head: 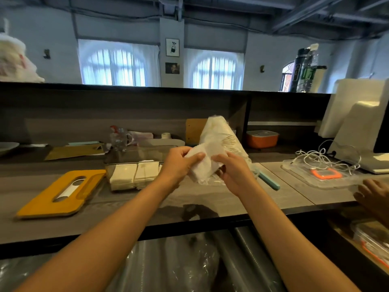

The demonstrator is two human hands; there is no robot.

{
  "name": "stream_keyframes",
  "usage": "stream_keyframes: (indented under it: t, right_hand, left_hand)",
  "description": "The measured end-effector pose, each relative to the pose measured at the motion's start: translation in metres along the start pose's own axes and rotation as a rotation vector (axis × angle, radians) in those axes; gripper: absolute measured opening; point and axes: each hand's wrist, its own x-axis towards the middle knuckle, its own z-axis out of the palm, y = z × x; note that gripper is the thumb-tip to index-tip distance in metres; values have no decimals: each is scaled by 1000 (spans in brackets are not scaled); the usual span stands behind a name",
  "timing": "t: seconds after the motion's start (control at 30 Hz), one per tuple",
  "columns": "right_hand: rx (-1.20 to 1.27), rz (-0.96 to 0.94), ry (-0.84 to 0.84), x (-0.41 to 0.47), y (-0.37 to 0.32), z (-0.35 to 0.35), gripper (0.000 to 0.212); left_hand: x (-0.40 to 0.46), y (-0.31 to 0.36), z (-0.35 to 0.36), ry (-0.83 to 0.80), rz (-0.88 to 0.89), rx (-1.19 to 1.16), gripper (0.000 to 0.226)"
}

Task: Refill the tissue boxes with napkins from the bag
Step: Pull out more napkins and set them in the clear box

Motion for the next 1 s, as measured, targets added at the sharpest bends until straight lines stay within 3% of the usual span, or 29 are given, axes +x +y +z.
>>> stream_keyframes:
  t: [0.13,0.2,0.37,0.47,0.67,0.8,0.9,1.0]
  right_hand:
    - [41,10,33,-3,3,32,17]
    - [-11,84,45,-4,9,53,28]
    - [-134,208,67,3,17,105,30]
    - [-274,201,123,15,12,125,27]
    - [-530,28,118,46,4,135,26]
    - [-705,-105,56,68,2,131,28]
    - [-805,-147,99,84,3,129,25]
    - [-937,-152,108,99,7,125,29]
  left_hand:
    - [0,1,-30,-81,-144,-25,25]
    - [0,-2,-37,-44,-210,-9,24]
    - [-2,-1,-44,86,-405,-74,43]
    - [3,0,-59,146,-392,-63,41]
    - [33,-2,-93,75,-276,123,25]
    - [59,-5,-102,53,-360,179,24]
    - [80,-9,-101,8,-417,287,26]
    - [96,-14,-100,-99,-587,327,34]
